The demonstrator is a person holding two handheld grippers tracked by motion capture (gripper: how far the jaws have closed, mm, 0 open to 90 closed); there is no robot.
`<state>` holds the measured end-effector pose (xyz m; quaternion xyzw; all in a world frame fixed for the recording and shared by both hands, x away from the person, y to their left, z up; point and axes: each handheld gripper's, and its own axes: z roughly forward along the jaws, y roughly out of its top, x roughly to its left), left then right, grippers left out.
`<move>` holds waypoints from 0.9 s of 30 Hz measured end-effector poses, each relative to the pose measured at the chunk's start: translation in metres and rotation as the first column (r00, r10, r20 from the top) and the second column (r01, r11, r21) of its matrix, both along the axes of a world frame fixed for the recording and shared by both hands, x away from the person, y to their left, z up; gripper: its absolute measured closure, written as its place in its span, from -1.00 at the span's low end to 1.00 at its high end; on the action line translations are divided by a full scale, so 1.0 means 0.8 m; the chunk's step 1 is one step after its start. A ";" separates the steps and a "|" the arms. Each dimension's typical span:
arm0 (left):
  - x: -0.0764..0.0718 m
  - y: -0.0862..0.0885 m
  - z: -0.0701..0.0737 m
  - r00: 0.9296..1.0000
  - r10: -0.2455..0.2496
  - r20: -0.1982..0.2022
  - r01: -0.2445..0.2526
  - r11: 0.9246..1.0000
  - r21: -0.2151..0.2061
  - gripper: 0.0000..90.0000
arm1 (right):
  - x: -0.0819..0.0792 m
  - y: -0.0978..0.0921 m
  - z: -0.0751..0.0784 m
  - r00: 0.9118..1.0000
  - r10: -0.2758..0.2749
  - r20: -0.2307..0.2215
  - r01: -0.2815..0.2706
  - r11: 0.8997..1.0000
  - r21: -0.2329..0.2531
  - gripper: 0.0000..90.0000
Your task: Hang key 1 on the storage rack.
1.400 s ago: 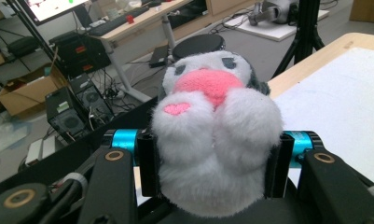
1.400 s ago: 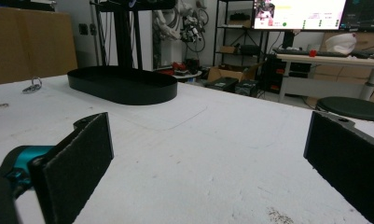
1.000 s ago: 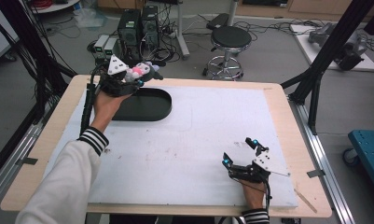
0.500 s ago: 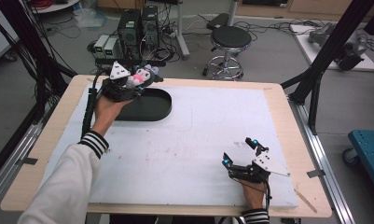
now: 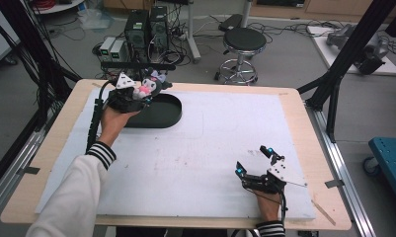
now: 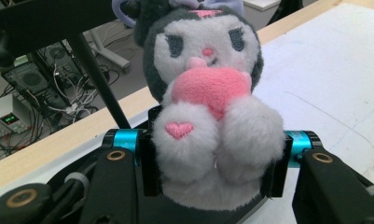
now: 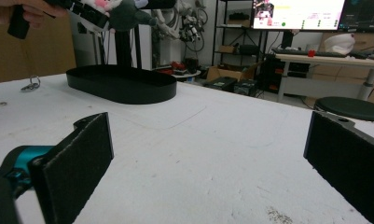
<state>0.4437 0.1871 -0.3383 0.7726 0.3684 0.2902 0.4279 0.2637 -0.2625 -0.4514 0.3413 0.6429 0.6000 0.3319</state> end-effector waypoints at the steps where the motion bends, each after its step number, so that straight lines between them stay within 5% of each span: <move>1: 0.001 0.000 -0.001 1.000 0.003 -0.005 -0.003 1.000 -0.001 0.18 | 0.000 0.000 0.000 1.000 0.001 0.002 -0.001 1.000 -0.001 -0.99; 5: 0.007 0.007 -0.006 0.999 0.021 -0.036 -0.023 0.998 -0.063 0.13 | 0.000 0.000 0.000 1.000 0.001 0.002 -0.001 1.000 -0.002 -0.99; 8: 0.009 0.005 -0.009 0.999 0.010 -0.036 -0.012 0.999 -0.052 0.05 | 0.000 0.000 0.000 1.000 0.001 -0.003 -0.001 1.000 0.003 -0.99; 12: 0.011 0.005 -0.013 0.999 -0.002 -0.042 0.000 0.999 -0.038 -0.23 | 0.000 -0.001 0.000 1.000 0.001 -0.004 -0.001 1.000 0.005 -0.99; 16: 0.012 0.006 -0.015 0.998 -0.022 -0.061 0.017 0.997 -0.078 -0.55 | 0.000 0.000 0.000 1.000 0.000 -0.005 0.000 1.000 0.006 -0.99; 21: 0.006 0.008 -0.016 0.997 -0.080 -0.025 0.078 0.995 -0.061 -0.96 | 0.001 -0.001 0.000 1.000 -0.002 0.000 0.002 1.000 0.009 -0.99; 27: -0.009 0.018 -0.006 0.991 -0.131 0.013 0.131 0.988 -0.078 -0.96 | 0.001 -0.002 0.000 1.000 -0.006 -0.007 0.006 1.000 0.018 -0.99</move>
